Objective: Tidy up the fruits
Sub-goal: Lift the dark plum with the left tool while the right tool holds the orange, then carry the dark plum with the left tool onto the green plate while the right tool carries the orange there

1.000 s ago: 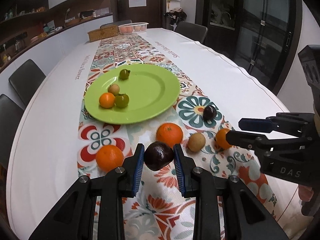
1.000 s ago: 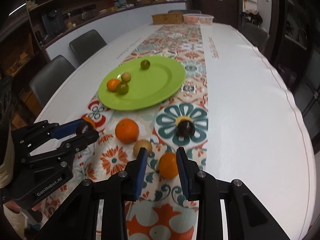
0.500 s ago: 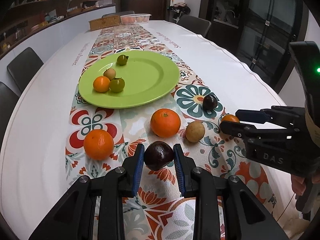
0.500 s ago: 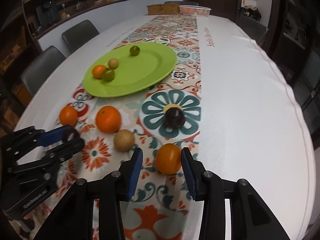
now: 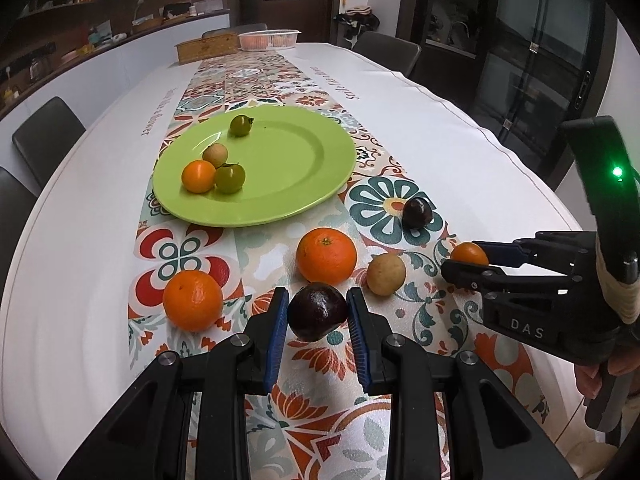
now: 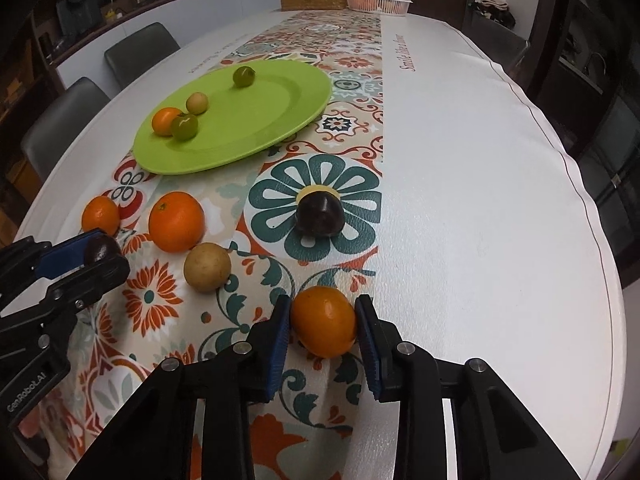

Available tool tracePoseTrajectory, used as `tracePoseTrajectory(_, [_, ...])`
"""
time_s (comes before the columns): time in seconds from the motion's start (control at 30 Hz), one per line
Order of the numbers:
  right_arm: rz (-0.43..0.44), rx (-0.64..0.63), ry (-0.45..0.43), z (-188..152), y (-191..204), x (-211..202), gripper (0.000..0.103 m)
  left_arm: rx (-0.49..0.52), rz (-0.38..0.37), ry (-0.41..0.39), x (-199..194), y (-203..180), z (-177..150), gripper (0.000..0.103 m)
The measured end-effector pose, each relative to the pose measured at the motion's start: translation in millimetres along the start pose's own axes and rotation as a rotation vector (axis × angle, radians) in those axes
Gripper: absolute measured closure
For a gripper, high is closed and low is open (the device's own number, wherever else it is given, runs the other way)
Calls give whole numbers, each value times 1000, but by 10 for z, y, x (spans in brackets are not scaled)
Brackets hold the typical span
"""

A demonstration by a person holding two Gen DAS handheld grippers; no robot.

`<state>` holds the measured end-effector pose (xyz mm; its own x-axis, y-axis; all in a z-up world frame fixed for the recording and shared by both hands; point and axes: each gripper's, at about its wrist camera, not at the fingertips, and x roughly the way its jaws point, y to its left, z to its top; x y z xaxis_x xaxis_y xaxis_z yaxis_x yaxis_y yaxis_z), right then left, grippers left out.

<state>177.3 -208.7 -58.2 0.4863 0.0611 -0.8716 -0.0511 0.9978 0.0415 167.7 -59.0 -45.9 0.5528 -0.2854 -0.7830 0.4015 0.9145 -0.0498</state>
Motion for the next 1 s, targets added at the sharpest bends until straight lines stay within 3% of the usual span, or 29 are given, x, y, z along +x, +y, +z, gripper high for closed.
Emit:
tracePoseTrajectory(0.5, [75, 0, -119, 124, 97, -454, 70, 7, -10, -53, -219, -32, 142, 73])
tracePoseTrajectory(1.0, [112, -53, -210, 637, 274, -578, 70, 14, 18, -115, -291, 195, 594, 73])
